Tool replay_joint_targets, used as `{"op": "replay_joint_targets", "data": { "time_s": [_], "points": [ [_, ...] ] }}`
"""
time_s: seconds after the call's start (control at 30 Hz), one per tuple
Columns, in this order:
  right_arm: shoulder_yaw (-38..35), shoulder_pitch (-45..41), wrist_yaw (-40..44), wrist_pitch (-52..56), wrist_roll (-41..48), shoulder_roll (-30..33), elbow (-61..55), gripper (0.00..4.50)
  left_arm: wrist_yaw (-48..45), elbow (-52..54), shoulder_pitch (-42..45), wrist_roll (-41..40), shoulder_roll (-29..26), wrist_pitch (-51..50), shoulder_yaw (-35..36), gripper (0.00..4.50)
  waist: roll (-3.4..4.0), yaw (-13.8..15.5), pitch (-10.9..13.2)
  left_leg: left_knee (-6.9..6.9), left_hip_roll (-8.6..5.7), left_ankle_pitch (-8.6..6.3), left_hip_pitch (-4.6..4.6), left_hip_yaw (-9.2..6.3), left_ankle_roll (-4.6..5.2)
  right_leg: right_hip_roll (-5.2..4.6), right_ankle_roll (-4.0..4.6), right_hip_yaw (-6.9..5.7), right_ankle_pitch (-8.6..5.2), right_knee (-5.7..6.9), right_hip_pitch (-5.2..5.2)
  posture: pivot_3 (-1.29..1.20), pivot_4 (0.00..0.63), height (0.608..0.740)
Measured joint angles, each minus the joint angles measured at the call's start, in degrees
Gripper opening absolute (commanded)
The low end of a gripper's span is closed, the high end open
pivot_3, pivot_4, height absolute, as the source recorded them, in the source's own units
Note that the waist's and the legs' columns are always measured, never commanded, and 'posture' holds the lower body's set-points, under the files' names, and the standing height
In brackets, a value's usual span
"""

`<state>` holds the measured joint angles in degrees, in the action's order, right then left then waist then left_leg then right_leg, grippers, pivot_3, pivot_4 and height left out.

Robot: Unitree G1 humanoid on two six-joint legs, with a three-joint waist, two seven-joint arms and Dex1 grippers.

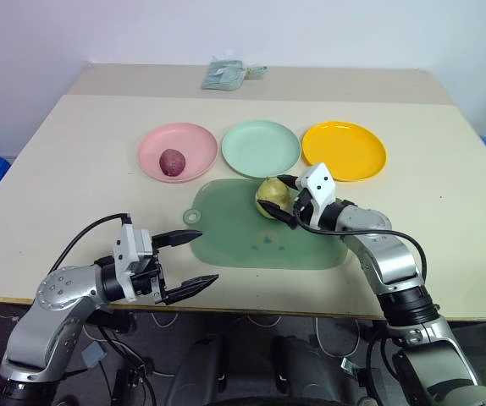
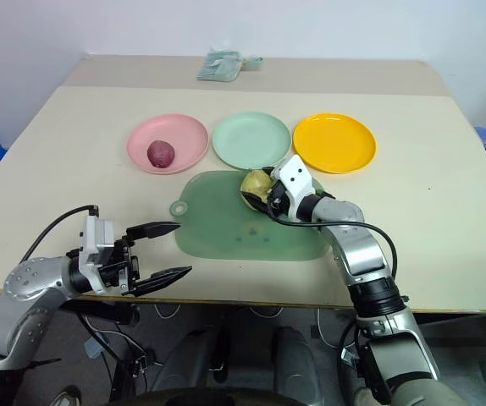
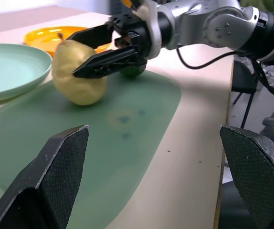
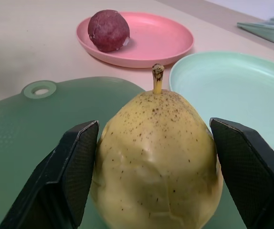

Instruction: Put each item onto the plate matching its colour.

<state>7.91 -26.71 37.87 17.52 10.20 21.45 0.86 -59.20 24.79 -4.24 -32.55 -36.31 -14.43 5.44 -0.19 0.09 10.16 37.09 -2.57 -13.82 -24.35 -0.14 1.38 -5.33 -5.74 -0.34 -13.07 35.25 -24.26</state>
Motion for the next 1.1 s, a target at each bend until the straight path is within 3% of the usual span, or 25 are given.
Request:
{"op": "replay_joint_targets", "data": {
  "time_s": [0.07, 0.1, 0.27, 0.4, 0.5, 0.7, 0.83, 1.1],
  "points": [
    [0.09, -0.23, 0.10, -0.53, -0.31, -0.06, 0.62, 2.65, 0.29, -0.01, 0.18, 0.34, 0.15, 0.16, -0.13, 4.50, 0.00, -0.01, 0.00, 0.00, 0.00, 0.00, 0.00, 0.00, 0.00, 0.00, 0.00, 0.00, 0.00, 0.00, 0.00, 0.00, 0.150, 0.740],
    [0.09, -0.26, 0.16, -0.58, -0.39, -0.06, 0.66, 2.59, 0.45, -0.01, 0.18, 0.52, 0.28, 0.17, -0.18, 4.50, 0.00, -0.01, 0.00, 0.00, 0.00, 0.00, 0.00, 0.00, 0.00, 0.00, 0.00, 0.00, 0.00, 0.00, 0.01, 0.00, 0.150, 0.740],
    [-0.74, -1.14, 0.07, -0.45, 0.29, -0.83, 2.11, 2.59, 1.55, 0.01, 0.17, 0.90, 0.78, 0.17, -0.58, 4.50, 0.00, -0.15, 0.00, 0.01, 0.00, 0.01, 0.00, 0.00, 0.00, 0.01, -0.01, 0.00, 0.00, 0.01, 0.01, 0.00, 0.150, 0.740],
    [-3.95, -8.72, -0.67, -2.09, 1.31, -1.44, 9.75, 2.59, 2.85, 0.09, 0.27, 1.23, 1.33, 0.15, -1.66, 4.50, 0.04, -0.83, 0.02, 0.02, 0.00, 0.02, -0.01, 0.00, -0.01, 0.03, -0.01, 0.00, 0.01, 0.03, 0.00, 0.00, 0.150, 0.740],
    [-6.43, -18.28, -2.87, -9.31, -0.22, -0.38, 22.08, 2.59, 3.96, 0.28, 0.51, 1.56, 1.62, 0.15, -2.05, 4.50, 0.05, -1.05, 0.03, -0.02, 0.00, 0.05, -0.01, 0.01, -0.05, 0.08, -0.02, -0.01, 0.01, 0.06, -0.04, 0.00, 0.150, 0.740],
    [-10.96, -36.79, -8.96, -24.66, -4.11, 3.50, 58.17, 2.59, 6.02, 1.38, 0.50, 1.68, 1.89, -0.14, -2.42, 4.50, 0.06, -1.16, 0.04, -0.13, 0.00, 0.08, -0.03, 0.06, -0.08, 0.10, -0.01, 0.01, 0.02, 0.03, -0.07, 0.00, 0.150, 0.740],
    [-11.24, -39.09, -12.19, -27.92, -7.08, 3.86, 71.08, 4.47, 7.38, 2.82, 0.48, 1.68, 1.96, -0.32, -2.43, 4.50, 0.08, -1.29, 0.05, -0.12, 0.01, 0.10, -0.03, 0.07, -0.09, 0.10, -0.01, 0.02, 0.02, 0.06, -0.07, 0.00, 0.150, 0.740],
    [-12.88, -39.06, -15.82, -28.30, -9.38, 3.39, 75.85, 4.47, 9.75, 5.60, -0.52, 1.55, 1.91, -1.65, -2.41, 4.50, 0.19, -1.31, 0.12, -0.08, 0.01, 0.13, -0.02, 0.07, -0.12, 0.12, 0.01, 0.04, 0.03, 0.15, -0.08, 0.00, 0.150, 0.740]
  ]
}}
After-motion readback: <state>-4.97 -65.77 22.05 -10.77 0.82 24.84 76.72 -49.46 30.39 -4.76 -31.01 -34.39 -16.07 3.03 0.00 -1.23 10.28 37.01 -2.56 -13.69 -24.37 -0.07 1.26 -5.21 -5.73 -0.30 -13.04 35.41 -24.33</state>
